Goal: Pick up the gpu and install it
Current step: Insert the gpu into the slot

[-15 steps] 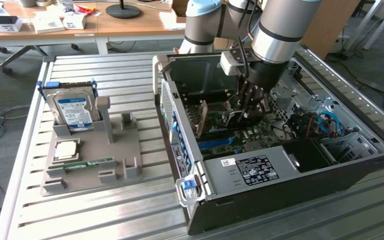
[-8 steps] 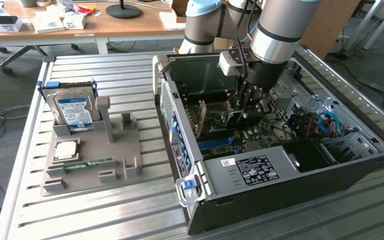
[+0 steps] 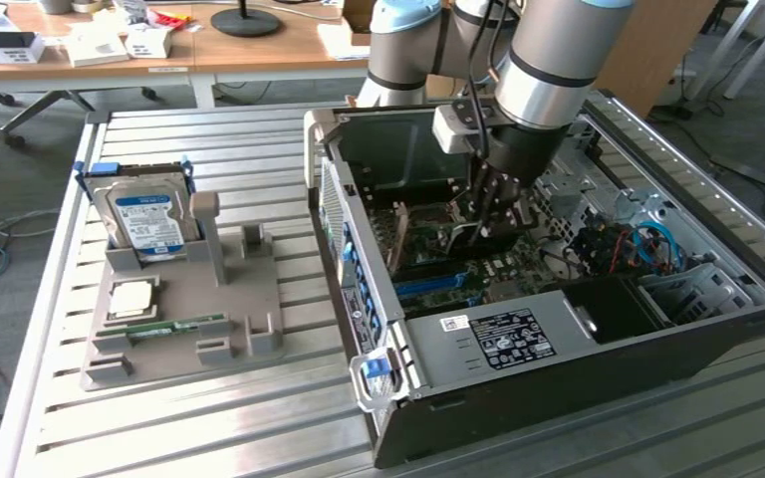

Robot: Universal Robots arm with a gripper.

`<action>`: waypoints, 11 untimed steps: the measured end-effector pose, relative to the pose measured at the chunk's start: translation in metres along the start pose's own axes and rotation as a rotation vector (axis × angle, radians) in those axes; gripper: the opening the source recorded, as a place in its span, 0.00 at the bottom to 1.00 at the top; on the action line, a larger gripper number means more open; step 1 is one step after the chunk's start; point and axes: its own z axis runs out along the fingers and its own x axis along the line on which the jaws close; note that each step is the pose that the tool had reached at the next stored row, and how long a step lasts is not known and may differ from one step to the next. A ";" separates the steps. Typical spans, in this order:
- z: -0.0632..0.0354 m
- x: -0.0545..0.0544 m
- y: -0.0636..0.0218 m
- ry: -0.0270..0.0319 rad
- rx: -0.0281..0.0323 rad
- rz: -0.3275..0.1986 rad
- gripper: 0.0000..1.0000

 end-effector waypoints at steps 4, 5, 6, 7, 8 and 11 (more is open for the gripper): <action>0.0005 0.000 0.0000 -0.0001 0.0000 0.000 0.26; 0.0006 0.000 0.0000 -0.0001 -0.0001 0.000 0.26; 0.0009 0.000 0.0001 -0.0015 -0.0001 0.000 0.26; 0.0012 0.000 0.0001 -0.0049 -0.0001 0.000 0.26; 0.0013 0.000 0.0002 -0.0074 -0.0002 0.000 0.26; 0.0014 0.000 0.0000 -0.0078 -0.0003 0.000 0.26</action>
